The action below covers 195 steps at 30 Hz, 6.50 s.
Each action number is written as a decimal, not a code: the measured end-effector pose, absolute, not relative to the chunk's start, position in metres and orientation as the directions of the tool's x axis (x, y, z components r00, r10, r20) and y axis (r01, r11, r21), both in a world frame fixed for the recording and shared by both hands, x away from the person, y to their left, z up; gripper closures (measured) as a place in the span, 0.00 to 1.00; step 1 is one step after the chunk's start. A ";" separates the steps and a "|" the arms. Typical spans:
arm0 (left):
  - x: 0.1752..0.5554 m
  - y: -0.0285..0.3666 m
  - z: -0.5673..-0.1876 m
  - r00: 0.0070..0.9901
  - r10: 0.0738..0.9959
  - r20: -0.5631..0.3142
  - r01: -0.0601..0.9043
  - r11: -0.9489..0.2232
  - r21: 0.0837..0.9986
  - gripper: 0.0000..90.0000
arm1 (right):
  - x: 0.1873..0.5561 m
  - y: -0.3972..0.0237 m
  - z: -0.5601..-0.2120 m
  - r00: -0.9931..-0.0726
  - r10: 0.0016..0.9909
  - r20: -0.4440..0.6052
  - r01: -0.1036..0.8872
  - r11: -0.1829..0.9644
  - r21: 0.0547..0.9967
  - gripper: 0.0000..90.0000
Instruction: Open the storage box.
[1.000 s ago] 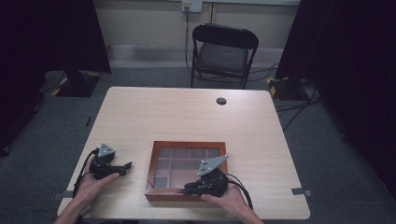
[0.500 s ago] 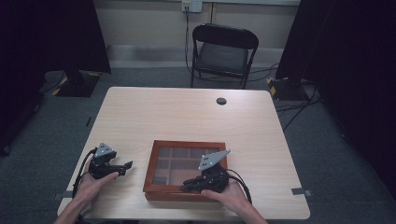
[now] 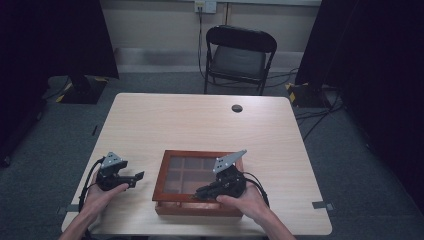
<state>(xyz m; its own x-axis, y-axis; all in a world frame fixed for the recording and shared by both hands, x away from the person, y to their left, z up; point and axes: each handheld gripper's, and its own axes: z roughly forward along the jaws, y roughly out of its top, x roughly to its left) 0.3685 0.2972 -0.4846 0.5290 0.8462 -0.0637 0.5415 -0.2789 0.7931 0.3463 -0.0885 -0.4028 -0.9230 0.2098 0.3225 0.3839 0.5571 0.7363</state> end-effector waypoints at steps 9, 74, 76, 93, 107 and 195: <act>0.364 0.291 -0.477 0.572 0.818 -0.058 0.502 -0.294 0.813 0.19 | 0.352 -0.089 -0.394 -0.922 0.202 0.332 0.387 0.553 0.738 0.92; 0.345 0.242 -0.442 0.734 0.679 0.003 0.273 -0.299 0.915 0.23 | 0.336 -0.167 -0.384 -0.885 0.387 0.259 0.415 0.402 0.816 0.32; 0.346 0.242 -0.442 0.736 0.677 0.000 0.277 -0.301 0.912 0.23 | 0.333 -0.173 -0.386 -0.884 0.401 0.241 0.403 0.392 0.827 0.32; 0.346 0.239 -0.441 0.737 0.676 -0.007 0.283 -0.299 0.912 0.23 | 0.331 -0.187 -0.397 -0.880 0.449 0.157 0.336 0.352 0.874 0.22; 0.349 0.239 -0.438 0.735 0.677 -0.022 0.282 -0.277 0.918 0.25 | 0.333 -0.189 -0.398 -0.870 0.471 0.148 0.331 0.334 0.883 0.15; 0.424 0.227 -0.440 0.715 0.675 -0.179 0.388 -0.171 0.906 0.56 | 0.410 -0.199 -0.403 -0.800 0.566 0.200 0.352 0.172 0.920 0.57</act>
<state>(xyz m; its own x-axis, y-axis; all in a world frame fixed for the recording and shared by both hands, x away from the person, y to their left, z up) 0.4244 0.2268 -0.4398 0.7154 0.6754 -0.1786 0.3879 -0.1713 0.9056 0.4103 -0.1987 -0.4026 -0.7997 0.5659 0.2004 0.3523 0.1721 0.9199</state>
